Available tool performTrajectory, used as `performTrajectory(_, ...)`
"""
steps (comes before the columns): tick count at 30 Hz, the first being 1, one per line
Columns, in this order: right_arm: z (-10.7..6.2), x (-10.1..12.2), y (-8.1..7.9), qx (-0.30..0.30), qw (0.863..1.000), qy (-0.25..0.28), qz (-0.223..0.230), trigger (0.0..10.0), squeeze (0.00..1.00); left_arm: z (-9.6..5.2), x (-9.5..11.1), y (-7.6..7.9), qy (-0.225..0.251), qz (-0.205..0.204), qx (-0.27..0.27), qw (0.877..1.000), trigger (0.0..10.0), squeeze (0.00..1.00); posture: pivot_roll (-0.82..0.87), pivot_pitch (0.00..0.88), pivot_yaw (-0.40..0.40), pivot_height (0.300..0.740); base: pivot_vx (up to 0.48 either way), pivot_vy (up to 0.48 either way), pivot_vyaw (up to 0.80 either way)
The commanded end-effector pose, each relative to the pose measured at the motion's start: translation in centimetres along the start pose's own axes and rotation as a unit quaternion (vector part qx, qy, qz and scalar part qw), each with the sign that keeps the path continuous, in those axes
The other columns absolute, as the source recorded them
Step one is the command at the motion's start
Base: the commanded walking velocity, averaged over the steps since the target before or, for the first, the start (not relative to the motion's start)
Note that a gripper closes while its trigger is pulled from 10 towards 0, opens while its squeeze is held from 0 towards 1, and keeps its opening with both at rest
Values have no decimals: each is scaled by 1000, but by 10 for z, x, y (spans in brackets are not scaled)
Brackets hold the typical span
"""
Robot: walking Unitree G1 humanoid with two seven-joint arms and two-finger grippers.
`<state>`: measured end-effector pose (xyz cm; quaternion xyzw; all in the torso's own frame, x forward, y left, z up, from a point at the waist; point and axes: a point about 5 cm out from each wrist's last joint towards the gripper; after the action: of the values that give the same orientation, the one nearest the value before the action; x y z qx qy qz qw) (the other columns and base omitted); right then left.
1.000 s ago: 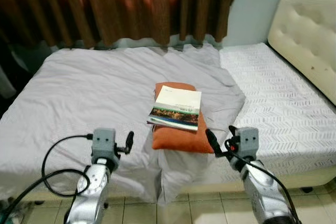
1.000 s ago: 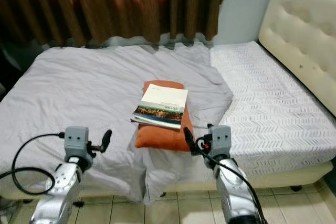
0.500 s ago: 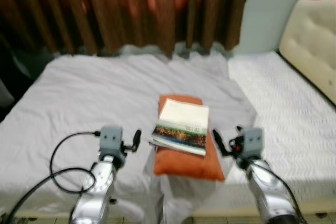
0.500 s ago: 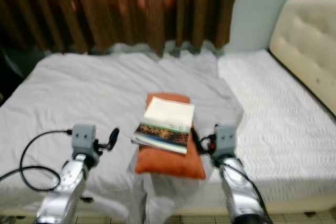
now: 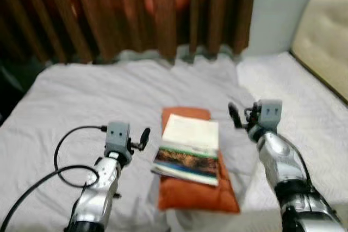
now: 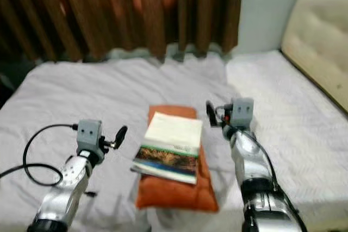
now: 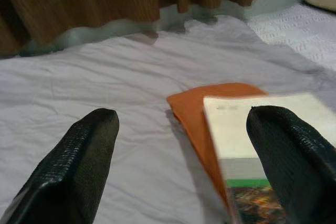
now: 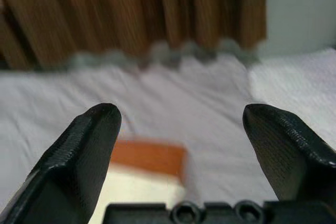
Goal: Clean up the room
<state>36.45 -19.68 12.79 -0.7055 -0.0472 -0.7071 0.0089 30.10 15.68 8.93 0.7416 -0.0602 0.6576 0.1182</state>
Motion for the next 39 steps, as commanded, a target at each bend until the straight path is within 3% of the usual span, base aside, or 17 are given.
performTrajectory(1,1,-11,-1,-8,999,-36,40,10000,0,1,5,-1,-9,4,-31,999,10000,0,34,68,55,740,0,0,0)
performTrajectory(6,5,-20,13,-37,989,-85,118,10000,0,-4,19,11,-55,-42,-174,982,10000,0,119,192,91,740,0,0,0)
performTrajectory(9,2,-25,19,-58,983,-95,149,10000,0,-10,25,11,-66,-66,-206,974,10000,0,131,208,100,740,0,0,0)
performTrajectory(12,1,-27,21,-69,978,-95,170,10000,0,-14,32,9,-72,-96,-221,968,10000,0,139,220,113,740,0,0,0)
performTrajectory(16,2,-26,21,-74,976,-87,186,10000,0,-16,33,7,-75,-92,-224,967,10000,0,136,214,114,740,0,0,0)
performTrajectory(21,3,-27,21,-76,975,-91,189,10000,0,-23,28,15,-98,-96,-251,958,10000,0,132,203,110,740,0,0,0)
performTrajectory(25,-3,-36,25,-91,968,-109,206,10000,0,-31,6,27,-141,-63,-276,949,10000,0,122,203,101,740,0,0,0)
performTrajectory(39,-8,-45,26,-74,957,-131,248,10000,0,-32,-8,37,-150,-72,-263,950,10000,0,94,206,54,740,0,0,0)
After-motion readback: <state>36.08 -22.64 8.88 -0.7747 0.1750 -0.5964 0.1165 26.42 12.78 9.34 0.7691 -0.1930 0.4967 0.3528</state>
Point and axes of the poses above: a point about 5 cm out from each wrist's last joint towards the gripper, its own z axis pointing out of the wrist towards the gripper, its own x axis along the axis of the wrist's last joint, y = z × x, and after that the axes turned 9 degrees about -z, right-handed
